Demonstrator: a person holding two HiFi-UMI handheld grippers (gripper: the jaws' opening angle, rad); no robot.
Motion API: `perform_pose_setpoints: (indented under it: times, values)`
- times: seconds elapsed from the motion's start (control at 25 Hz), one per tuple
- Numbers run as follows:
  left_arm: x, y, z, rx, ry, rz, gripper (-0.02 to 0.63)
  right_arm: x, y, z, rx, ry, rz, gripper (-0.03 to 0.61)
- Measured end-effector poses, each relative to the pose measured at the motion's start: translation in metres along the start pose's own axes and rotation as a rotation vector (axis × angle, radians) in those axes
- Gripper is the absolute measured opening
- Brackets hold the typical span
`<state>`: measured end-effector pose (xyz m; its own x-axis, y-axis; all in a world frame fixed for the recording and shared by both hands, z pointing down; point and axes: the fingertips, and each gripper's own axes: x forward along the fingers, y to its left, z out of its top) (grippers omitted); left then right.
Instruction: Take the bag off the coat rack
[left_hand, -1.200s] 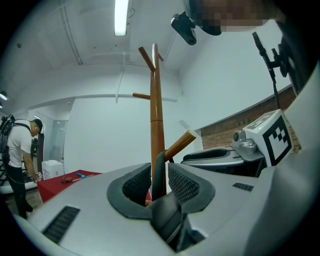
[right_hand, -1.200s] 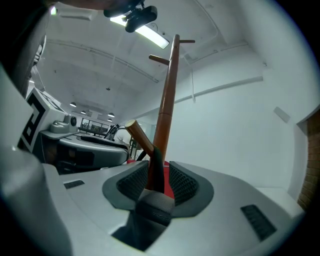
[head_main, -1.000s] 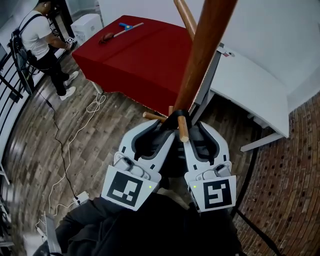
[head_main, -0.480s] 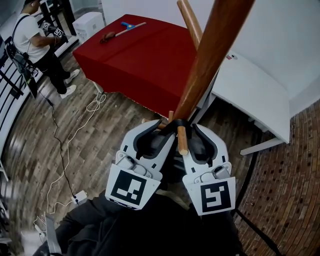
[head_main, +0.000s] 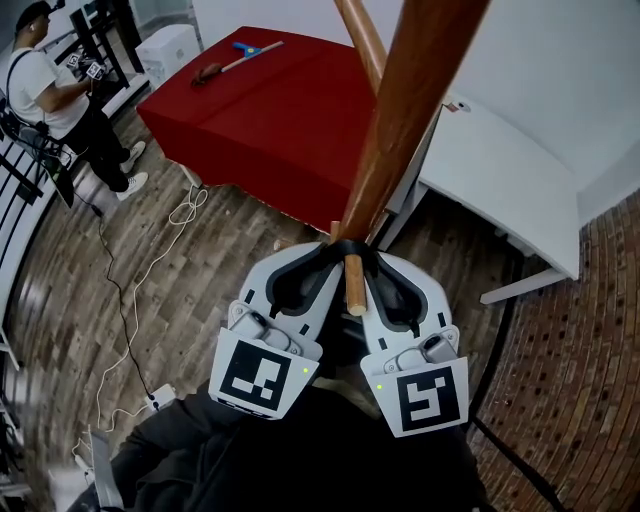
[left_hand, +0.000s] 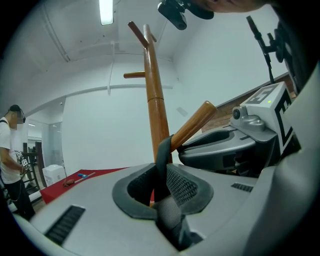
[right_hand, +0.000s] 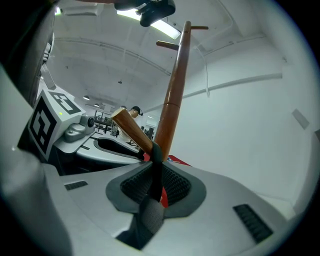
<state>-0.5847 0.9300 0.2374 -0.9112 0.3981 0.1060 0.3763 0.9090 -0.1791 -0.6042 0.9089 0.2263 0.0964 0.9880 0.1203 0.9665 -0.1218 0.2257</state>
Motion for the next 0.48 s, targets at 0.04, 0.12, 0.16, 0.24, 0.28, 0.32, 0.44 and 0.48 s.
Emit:
perform_pose_setpoints:
  times: [0.04, 0.12, 0.16, 0.24, 0.28, 0.32, 0.44, 0.48]
  values:
    - [0.0, -0.001, 0.0, 0.001, -0.004, -0.005, 0.069, 0.0, 0.0, 0.0, 0.001, -0.003, -0.002, 0.058]
    - [-0.001, 0.0, 0.002, -0.011, -0.015, -0.011, 0.06, -0.001, 0.0, 0.001, 0.005, -0.007, -0.014, 0.047]
    - [-0.003, 0.0, 0.003, -0.018, -0.018, -0.012, 0.055, -0.002, 0.0, 0.002, 0.009, -0.01, -0.021, 0.044]
    - [-0.005, 0.0, 0.005, -0.025, -0.024, -0.014, 0.04, -0.004, 0.0, 0.004, 0.019, -0.014, -0.035, 0.038]
    - [-0.007, 0.0, 0.005, -0.028, -0.026, -0.017, 0.04, -0.005, 0.0, 0.004, 0.023, -0.016, -0.041, 0.037]
    - [-0.009, -0.001, 0.006, -0.03, -0.028, -0.021, 0.038, -0.007, 0.001, 0.005, 0.026, -0.018, -0.046, 0.037]
    - [-0.016, -0.004, 0.009, -0.022, -0.041, -0.033, 0.038, -0.013, 0.004, 0.009, 0.03, -0.029, -0.066, 0.035]
    - [-0.02, -0.005, 0.011, -0.018, -0.047, -0.037, 0.038, -0.016, 0.006, 0.011, 0.029, -0.033, -0.073, 0.035]
